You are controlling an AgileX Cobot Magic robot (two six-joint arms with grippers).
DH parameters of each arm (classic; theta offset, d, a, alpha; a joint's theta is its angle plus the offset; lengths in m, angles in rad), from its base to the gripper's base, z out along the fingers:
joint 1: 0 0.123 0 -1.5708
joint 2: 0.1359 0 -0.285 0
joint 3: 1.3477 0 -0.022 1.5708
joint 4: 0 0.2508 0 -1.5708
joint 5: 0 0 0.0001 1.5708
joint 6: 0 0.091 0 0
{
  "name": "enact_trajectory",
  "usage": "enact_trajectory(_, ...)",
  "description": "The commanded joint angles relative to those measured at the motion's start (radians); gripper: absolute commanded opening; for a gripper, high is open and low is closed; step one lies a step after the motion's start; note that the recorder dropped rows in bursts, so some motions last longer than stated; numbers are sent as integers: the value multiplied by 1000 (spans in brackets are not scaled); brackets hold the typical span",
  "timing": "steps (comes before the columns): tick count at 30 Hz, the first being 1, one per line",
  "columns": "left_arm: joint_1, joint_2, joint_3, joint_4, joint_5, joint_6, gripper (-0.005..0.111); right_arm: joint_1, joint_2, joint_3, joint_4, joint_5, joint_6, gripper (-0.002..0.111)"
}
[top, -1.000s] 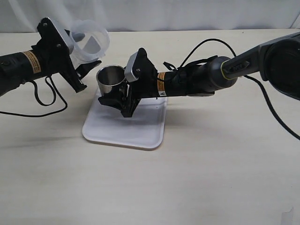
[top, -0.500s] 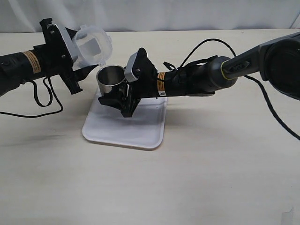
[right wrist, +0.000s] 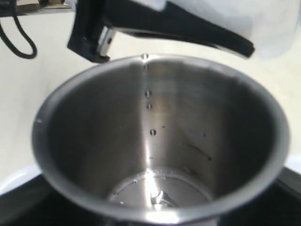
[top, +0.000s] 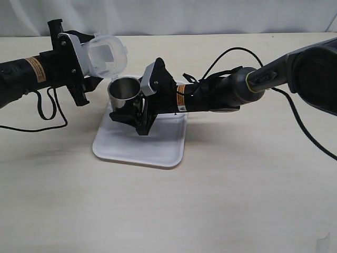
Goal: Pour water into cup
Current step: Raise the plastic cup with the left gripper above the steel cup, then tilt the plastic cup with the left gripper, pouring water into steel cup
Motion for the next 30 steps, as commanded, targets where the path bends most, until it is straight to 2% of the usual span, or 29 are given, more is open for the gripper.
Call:
enact_trajectory(1, -5, -4, -10, -15, -37, 48, 0, 0, -4, -7, 10, -30, -12, 4)
enact_trajectory(6, -5, -4, -10, -15, -37, 124, 0, 0, -4, -7, 10, -30, -12, 4)
enact_trajectory(12, -5, -4, -10, -15, -37, 152, 0, 0, -4, -7, -54, -51, -12, 4)
enact_trajectory(30, -5, -4, -10, -16, -36, 254, 0, 0, -4, -7, -54, -61, -12, 4)
